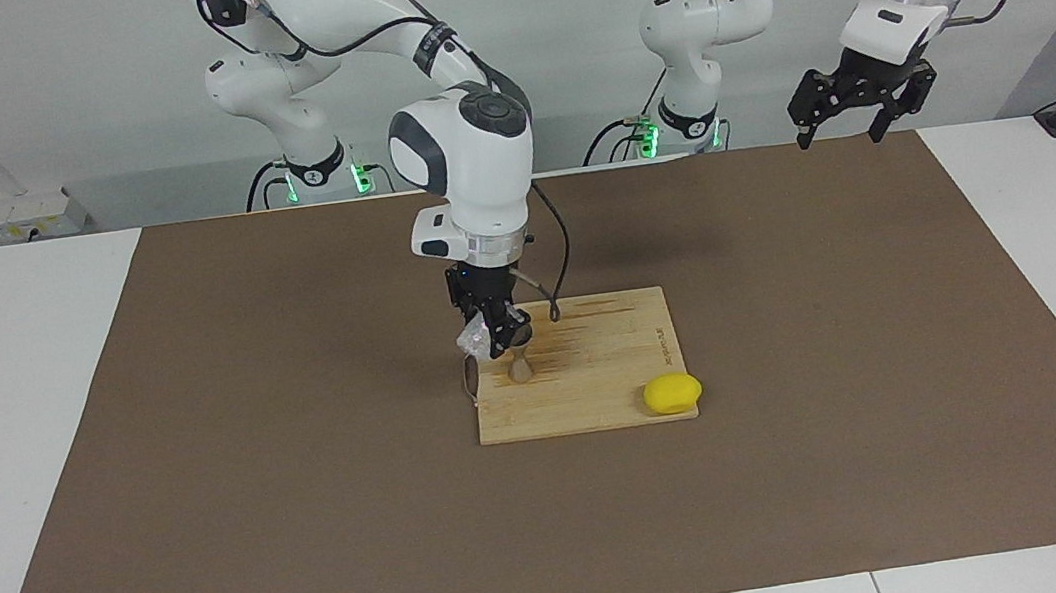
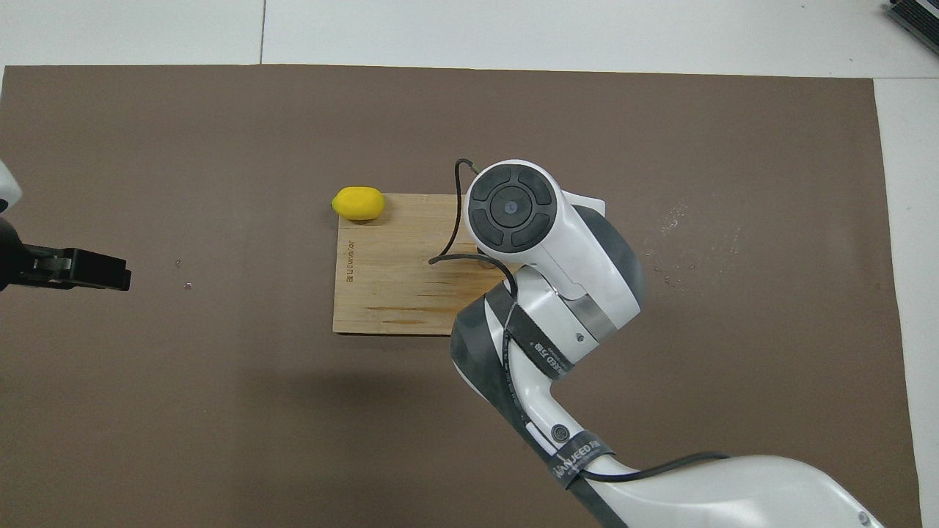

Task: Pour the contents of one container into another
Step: 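Tilt the glass cup over the metal cup with the right gripper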

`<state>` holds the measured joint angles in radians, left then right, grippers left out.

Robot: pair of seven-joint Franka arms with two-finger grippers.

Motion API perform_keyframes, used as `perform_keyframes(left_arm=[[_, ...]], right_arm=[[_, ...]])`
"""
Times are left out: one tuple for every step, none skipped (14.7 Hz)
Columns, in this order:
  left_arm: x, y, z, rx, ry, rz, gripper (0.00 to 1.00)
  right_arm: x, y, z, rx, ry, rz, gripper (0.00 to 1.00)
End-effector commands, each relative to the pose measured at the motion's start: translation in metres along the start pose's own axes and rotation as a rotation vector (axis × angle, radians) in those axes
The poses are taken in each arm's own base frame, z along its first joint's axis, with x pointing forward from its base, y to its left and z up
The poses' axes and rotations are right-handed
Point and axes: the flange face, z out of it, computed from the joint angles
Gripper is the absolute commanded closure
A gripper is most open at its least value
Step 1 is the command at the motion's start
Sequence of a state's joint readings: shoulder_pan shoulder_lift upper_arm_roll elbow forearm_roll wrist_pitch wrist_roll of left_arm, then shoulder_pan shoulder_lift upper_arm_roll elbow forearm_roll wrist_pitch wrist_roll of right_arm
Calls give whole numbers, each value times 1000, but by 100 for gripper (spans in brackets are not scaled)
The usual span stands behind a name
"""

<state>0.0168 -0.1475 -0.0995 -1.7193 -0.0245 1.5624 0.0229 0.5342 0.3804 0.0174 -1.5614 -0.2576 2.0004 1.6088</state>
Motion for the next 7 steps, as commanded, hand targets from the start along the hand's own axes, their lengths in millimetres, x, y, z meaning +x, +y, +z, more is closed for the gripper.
perform_keyframes(left_arm=[[-8,-2,0,13,12,9,0],[-8,-2,0,13,12,9,0],[-8,-2,0,13,12,9,0],[-8,-2,0,13,12,9,0],[-8,-2,0,13,12,9,0],[-8,-2,0,13,12,9,0],[-8,-2,0,13,12,9,0]], right_arm=[[-3,-7,1,-8,8,26,83],[-3,-7,1,-8,8,26,83],[-3,-7,2,-9,5,26,83],[-4,-7,1,-7,-7,32,83],[-5,-7,3,-11,-16,37,84],[-5,-8,4,-12,-16,35,84],[-4,-10,-1,-2,-18,39,84]])
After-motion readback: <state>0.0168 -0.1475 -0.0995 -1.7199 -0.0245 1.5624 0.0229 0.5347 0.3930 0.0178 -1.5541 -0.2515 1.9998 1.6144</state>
